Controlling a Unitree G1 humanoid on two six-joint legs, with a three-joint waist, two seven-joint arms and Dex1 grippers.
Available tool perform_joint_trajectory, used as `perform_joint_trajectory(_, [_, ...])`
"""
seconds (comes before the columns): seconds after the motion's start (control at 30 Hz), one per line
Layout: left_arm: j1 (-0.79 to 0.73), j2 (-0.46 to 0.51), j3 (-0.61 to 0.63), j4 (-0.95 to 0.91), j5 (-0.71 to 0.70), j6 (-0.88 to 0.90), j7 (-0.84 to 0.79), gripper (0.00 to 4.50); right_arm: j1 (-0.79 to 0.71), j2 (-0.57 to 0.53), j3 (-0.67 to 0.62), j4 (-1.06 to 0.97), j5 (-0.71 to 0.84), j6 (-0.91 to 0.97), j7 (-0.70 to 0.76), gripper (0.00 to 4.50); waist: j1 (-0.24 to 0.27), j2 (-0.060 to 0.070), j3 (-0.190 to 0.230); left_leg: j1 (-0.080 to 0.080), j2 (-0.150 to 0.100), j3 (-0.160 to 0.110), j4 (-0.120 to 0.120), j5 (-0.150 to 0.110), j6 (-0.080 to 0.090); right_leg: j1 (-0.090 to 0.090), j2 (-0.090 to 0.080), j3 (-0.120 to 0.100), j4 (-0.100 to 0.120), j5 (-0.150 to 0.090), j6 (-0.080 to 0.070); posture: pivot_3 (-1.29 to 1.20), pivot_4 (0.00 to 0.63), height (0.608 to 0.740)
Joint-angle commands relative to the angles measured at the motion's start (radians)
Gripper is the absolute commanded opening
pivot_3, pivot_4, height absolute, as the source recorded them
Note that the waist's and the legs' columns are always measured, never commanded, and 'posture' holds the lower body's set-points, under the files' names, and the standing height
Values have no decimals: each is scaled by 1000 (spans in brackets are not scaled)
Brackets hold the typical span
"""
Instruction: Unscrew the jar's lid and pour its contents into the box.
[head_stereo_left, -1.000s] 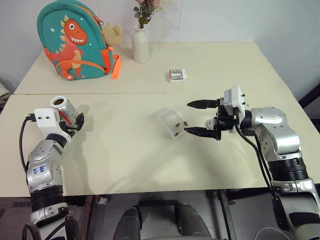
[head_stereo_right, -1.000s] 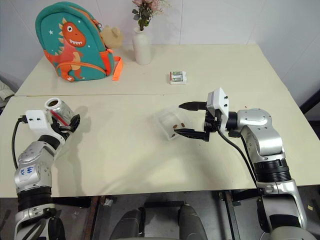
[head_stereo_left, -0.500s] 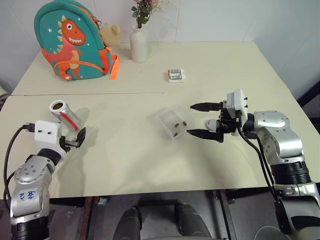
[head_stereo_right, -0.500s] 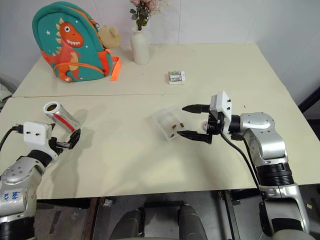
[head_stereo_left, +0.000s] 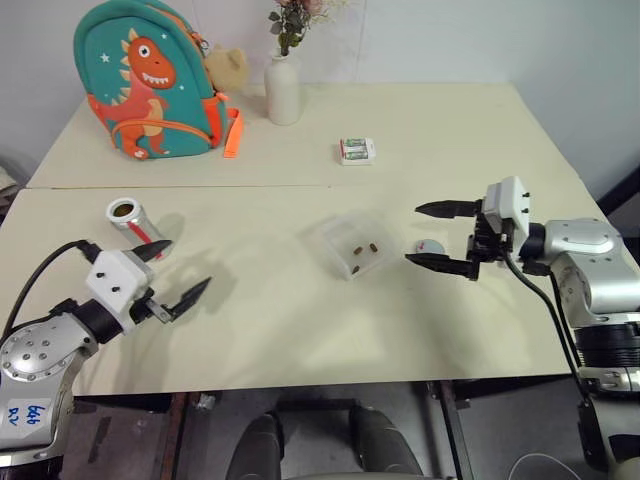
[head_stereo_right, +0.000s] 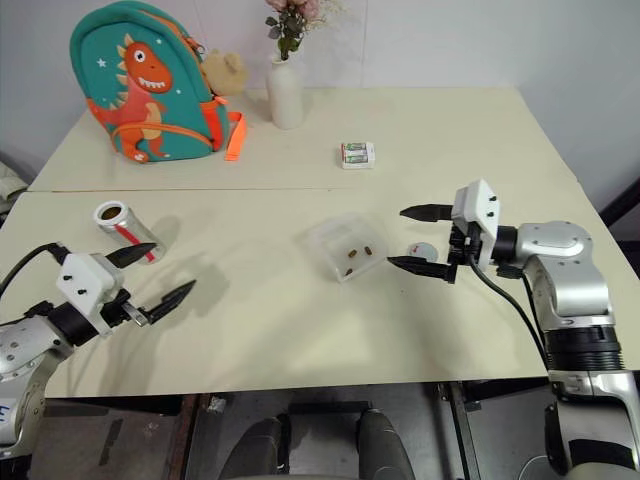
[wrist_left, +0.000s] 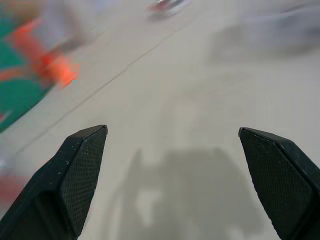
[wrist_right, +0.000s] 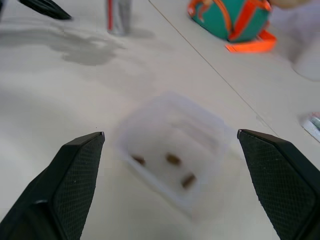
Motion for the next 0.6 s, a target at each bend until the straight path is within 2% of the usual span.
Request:
perform_joint_trajectory(0.03, [-71,66,-22,50,-12,-79,-107,4488,13,-56,-53,3,11,-17,35,4500,-3,0,0,0,1,0,-2,0,0,-1,1,0,0,0,0,0,150,740])
perform_joint_trajectory(0.17, [-166,115,-17,131,-35,-65,-151,4488,17,-74,-64,-7,16,-15,44,4500,-5,1,0,1,3,0,-6,0,0,-5,4,0,5,1,4,0,150,740])
perform_joint_trajectory(0.27, [-222,132,-13,170,-60,-29,-166,4488,40,-91,-61,-49,23,5,63,4500,-3,1,0,0,6,0,-7,0,0,-10,7,0,11,7,17,0,150,740])
perform_joint_trajectory(0.6, [-285,132,-55,234,-73,8,-213,4488,123,-114,-115,-204,57,56,21,4500,-2,1,0,-1,7,2,-4,0,-1,-14,10,1,18,6,16,0,150,740])
